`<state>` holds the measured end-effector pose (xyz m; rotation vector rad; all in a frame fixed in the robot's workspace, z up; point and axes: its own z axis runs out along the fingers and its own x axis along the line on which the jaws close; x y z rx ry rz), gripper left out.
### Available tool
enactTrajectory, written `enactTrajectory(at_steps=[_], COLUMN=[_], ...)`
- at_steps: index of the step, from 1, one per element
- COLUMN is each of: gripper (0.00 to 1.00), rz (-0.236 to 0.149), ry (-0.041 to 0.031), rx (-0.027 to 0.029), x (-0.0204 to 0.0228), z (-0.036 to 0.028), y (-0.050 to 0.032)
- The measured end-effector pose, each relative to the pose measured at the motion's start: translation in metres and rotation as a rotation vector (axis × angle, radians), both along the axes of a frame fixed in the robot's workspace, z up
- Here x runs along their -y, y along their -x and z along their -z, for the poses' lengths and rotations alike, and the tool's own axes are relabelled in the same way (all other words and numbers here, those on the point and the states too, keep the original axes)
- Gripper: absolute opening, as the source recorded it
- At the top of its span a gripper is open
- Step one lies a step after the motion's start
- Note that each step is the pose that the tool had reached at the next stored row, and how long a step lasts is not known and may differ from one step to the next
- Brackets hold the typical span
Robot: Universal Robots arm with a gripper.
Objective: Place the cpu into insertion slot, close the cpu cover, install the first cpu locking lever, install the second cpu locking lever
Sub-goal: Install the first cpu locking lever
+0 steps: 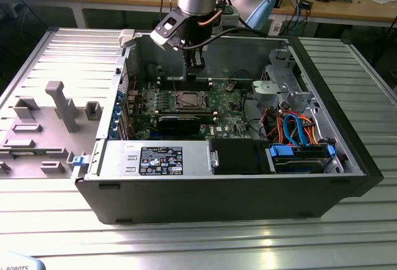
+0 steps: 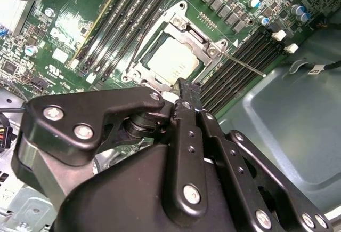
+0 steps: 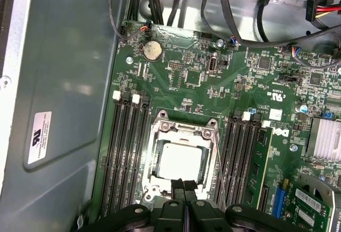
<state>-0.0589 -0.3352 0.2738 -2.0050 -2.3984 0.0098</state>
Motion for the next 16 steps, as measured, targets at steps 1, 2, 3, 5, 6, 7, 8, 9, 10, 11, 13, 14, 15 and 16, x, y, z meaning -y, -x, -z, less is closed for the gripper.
enactTrajectory(at_steps=[1,2,3,5,6,7,8,9,10,11,13,14,15,16], gripper=[0.11,0.11,0.11,0.11,0.11,0.11,0.11,0.11,0.11,0.11,0.11,0.11,0.11,0.11], rz=[-0.006,-0.010,-0.014,-0.018,-0.019,-0.022,-0.024,-0.025,-0.027,-0.029,-0.032,-0.035,-0.038,-0.040], ry=[0.0000,0.0000,0.0000,0.0000,0.0000,0.0001,0.0001,0.0000,0.0000,0.0000,0.0000,0.0000,0.0000,0.0000], rx=[0.0000,0.0000,0.0000,0.0000,0.0000,0.0000,0.0000,0.0000,0.0000,0.0000,0.0000,0.0000,0.0000,0.0000], x=[0.0000,0.0000,0.0000,0.0000,0.0000,0.0000,0.0000,0.0000,0.0000,0.0000,0.0000,0.0000,0.0000,0.0000], z=[0.0000,0.0000,0.0000,0.0000,0.0000,0.0000,0.0000,0.0000,0.0000,0.0000,0.0000,0.0000,0.0000,0.0000], y=[0.0000,0.0000,0.0000,0.0000,0.0000,0.0000,0.0000,0.0000,0.0000,0.0000,0.0000,0.0000,0.0000,0.0000])
